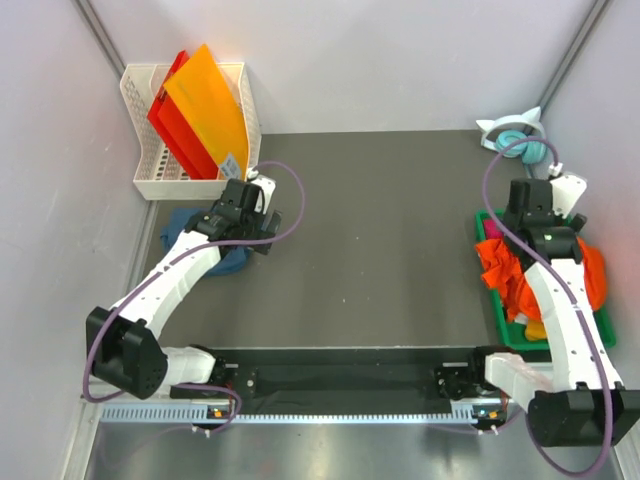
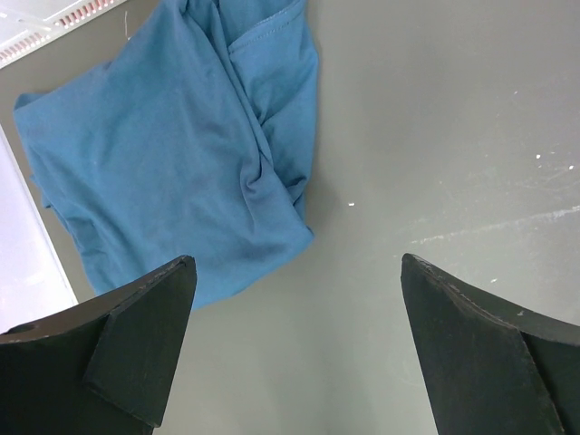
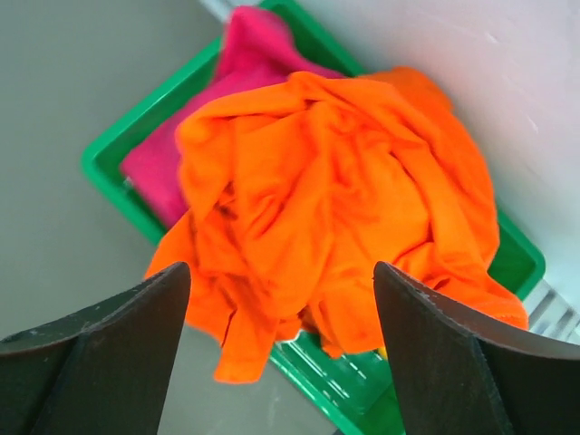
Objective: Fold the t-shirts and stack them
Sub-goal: Grab the tshirt from the pile
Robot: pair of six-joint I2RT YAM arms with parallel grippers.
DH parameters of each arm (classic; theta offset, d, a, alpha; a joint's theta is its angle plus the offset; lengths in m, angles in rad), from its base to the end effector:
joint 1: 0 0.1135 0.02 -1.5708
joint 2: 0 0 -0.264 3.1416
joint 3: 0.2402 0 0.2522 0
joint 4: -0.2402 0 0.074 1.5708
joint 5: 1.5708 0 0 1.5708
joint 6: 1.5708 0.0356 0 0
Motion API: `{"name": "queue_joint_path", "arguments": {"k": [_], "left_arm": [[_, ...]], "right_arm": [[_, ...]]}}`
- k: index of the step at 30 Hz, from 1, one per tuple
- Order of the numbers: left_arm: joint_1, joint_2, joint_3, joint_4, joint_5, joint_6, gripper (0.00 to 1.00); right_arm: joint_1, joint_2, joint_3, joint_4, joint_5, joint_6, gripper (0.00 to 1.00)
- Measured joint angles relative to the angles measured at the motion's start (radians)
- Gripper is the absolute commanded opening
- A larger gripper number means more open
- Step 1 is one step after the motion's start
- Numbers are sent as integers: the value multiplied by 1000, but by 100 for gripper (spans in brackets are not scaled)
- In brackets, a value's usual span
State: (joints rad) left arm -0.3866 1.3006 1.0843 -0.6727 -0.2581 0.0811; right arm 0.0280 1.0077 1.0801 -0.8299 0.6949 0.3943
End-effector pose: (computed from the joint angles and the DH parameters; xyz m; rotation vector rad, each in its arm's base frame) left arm 0.2535 -0.0934 0.2898 0.4534 2.3853 0.1802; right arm 0.1932 -0.0174 0.3447 0.7231 2.0582 -0.5687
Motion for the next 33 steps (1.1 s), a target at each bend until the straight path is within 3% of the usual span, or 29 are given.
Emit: {"name": "queue_joint_path", "arguments": {"k": [4,8,9,10,15,24,33], "left_arm": [[1,0,-3,3,-8,0,98],[2,0,-3,16,-12,1,98],[2,0,-3,19,-12,1,98],[2,1,-3,21,-12,1,98],[2,11,-3,30,-5,2,98],[2,40,-3,32,6,4,98],[2,62,-2,30,13,3,97]], "right_arm": [[-115,9,-16,8,-31,56,64],[-164,26,-47,35,-88,103,30],[-164,31,-54,43,-102,111,28],[-164,36,-58,47,-114,114,29],[-164,74,-60,64,-143,134,53],[-272,98,-93,82,-165,148,56],[-322,16,-177,81,-123,206,55]]}}
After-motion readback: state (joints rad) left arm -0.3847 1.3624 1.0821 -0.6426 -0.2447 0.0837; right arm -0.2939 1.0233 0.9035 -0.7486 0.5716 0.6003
